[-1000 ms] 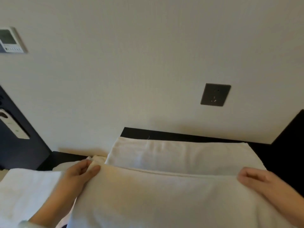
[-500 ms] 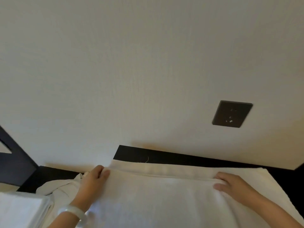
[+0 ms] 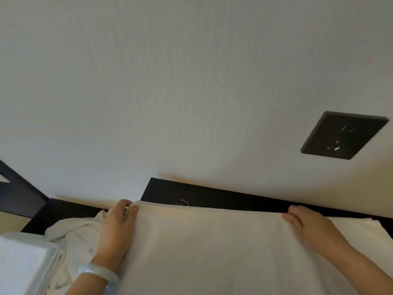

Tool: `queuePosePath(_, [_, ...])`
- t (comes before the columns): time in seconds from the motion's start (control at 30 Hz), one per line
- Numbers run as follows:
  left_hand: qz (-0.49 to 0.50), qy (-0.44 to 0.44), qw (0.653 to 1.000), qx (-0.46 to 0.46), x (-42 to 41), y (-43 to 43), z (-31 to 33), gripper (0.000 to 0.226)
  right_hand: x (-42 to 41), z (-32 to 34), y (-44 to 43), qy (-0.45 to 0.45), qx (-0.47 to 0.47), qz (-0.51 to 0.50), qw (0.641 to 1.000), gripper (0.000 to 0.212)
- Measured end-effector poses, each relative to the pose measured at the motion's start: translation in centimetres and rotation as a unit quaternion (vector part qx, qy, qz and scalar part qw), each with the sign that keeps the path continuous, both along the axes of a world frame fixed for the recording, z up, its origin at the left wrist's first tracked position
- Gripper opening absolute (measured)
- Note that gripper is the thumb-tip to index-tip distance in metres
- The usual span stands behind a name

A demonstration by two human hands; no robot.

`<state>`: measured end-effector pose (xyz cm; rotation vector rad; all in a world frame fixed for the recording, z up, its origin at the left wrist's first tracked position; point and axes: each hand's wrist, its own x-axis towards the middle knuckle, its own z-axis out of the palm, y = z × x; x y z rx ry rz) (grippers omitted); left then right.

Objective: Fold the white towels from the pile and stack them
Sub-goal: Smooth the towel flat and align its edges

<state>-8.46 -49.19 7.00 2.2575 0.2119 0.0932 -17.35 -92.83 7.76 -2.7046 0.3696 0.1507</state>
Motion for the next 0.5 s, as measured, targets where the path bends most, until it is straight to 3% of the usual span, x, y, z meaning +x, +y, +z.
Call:
queuePosePath(0.2, [0.004,-0.010,1.000,0.015,1.0,0.2,1.3,0.017,-0.3,0.7,-0.5,-0.038,0.066,-0.040,0.996,0.035])
queuePosePath(0.4, [0.026,0.032,0.990,0.137,1.3,-1.0,-0.4,0.009,0.2,-0.7,1.6,-0.014,-0.120,-0.028,0.992,0.032])
queuePosePath(0.5, [0.025,0.035,0.990,0.136,1.3,-1.0,-0.4,0.013,0.3,-0.5,2.2,0.007,-0.158,-0.034,0.987,0.030])
